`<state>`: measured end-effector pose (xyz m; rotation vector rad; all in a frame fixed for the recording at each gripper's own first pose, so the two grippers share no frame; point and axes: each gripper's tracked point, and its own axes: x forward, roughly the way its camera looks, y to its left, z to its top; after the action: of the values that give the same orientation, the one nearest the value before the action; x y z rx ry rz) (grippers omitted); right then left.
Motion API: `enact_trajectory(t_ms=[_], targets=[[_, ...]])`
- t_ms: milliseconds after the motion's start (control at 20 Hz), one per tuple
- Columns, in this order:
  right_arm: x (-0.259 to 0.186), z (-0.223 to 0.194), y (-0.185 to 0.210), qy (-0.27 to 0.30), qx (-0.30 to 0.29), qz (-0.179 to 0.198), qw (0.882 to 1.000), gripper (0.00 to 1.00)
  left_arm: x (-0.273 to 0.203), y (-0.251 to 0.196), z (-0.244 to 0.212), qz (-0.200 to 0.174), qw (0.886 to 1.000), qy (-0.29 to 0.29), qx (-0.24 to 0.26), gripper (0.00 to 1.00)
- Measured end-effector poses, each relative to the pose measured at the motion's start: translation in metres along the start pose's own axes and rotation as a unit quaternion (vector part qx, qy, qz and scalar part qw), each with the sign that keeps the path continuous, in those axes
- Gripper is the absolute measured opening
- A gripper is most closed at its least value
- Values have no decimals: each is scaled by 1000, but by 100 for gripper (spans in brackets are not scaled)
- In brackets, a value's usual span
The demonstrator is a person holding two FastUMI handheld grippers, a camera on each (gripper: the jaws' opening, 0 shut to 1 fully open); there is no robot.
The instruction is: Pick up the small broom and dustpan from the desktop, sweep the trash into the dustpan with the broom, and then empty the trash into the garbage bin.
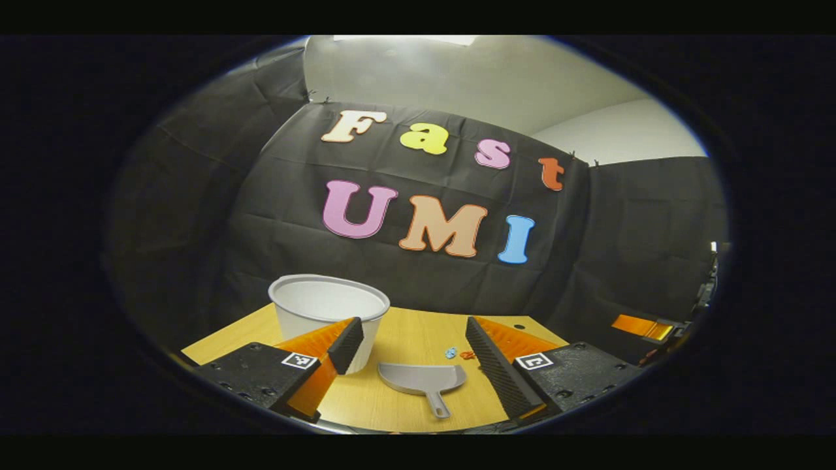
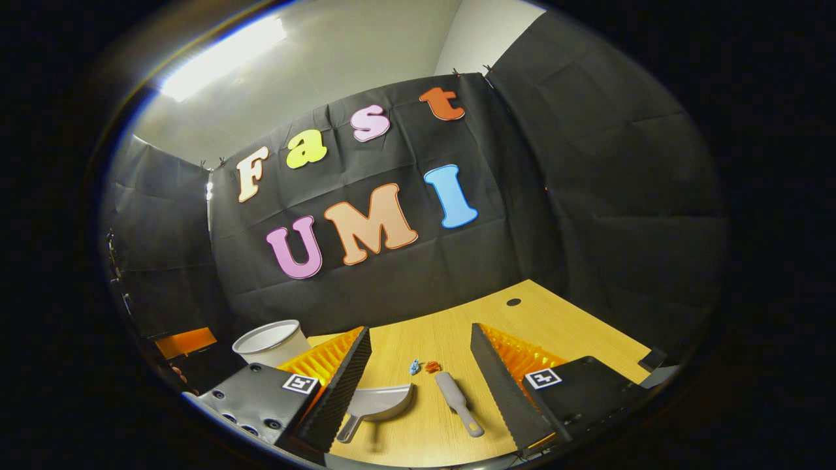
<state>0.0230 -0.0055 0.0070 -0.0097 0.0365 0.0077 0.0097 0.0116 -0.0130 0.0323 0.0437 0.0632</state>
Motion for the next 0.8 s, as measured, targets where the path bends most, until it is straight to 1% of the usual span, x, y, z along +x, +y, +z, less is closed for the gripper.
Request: enact_trajectory(t_ms=[150,250,300,400,550,600,700,750,800], targets=[[2,-1,-1,3,-3,0,1000,98,2,2,-3,4,1000,4,-4,94],[6,-4,-2,9,-7,0,1000,98,3,2,-6,7,1000,9,-6,96],[6,-6,-3,12,-9,-1,1000,99,4,2,-8,8,1000,11,-6,94],[7,-9,-7,20,-10,-2,1000,99,6,2,-13,12,1000,18,-3,96],[10,-12,-12,31,-15,-2,999,99,10,-6,-21,9,1000,25,5,92],[13,-15,-16,34,-21,-4,999,99,12,-9,-26,7,1000,28,6,94],[25,-26,-21,58,-30,-4,998,99,17,-13,-42,9,999,45,2,94],[31,-35,-19,76,-32,4,997,99,19,-15,-52,9,998,57,-1,96],[38,-43,-18,92,-41,10,995,99,21,-20,-61,7,997,70,-2,96]])
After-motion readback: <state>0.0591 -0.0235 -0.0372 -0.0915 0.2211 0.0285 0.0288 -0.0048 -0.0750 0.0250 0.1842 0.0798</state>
